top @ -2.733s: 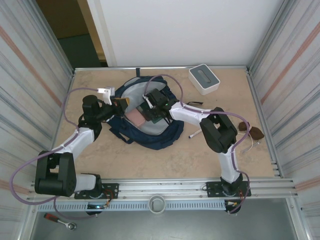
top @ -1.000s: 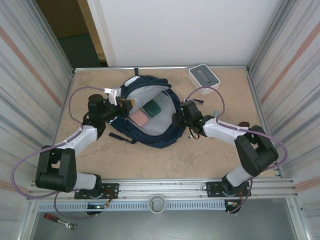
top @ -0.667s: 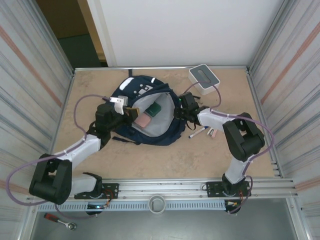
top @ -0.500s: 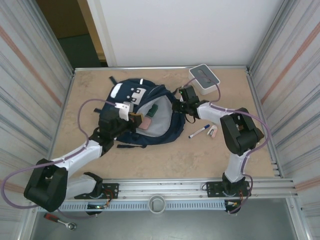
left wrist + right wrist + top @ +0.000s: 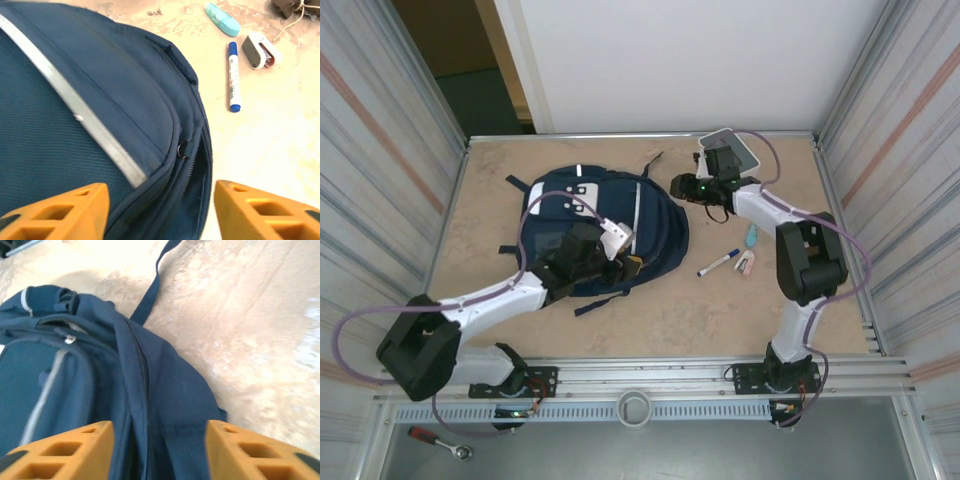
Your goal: Pack the student bag
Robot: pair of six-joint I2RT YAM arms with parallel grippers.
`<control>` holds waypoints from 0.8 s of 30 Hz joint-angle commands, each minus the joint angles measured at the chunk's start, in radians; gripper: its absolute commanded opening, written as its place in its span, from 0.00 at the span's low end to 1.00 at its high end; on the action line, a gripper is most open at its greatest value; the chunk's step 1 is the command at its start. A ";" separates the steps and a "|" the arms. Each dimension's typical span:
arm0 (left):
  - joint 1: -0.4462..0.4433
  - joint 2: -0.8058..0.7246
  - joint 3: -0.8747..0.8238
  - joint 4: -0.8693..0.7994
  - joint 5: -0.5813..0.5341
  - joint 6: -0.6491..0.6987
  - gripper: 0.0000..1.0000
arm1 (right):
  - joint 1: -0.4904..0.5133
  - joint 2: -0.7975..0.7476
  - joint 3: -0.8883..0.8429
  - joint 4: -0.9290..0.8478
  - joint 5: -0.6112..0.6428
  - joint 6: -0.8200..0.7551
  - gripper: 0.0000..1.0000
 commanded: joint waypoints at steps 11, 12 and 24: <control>0.068 -0.409 -0.089 -0.123 -0.239 0.160 0.77 | 0.321 -0.307 -0.351 0.013 0.358 0.057 0.73; 0.083 -0.424 -0.096 -0.128 -0.260 0.177 0.77 | 0.328 -0.301 -0.364 0.019 0.394 0.078 0.74; 0.101 -0.353 -0.154 -0.069 -0.365 0.363 0.77 | 0.275 -0.011 -0.244 0.005 0.586 0.041 0.45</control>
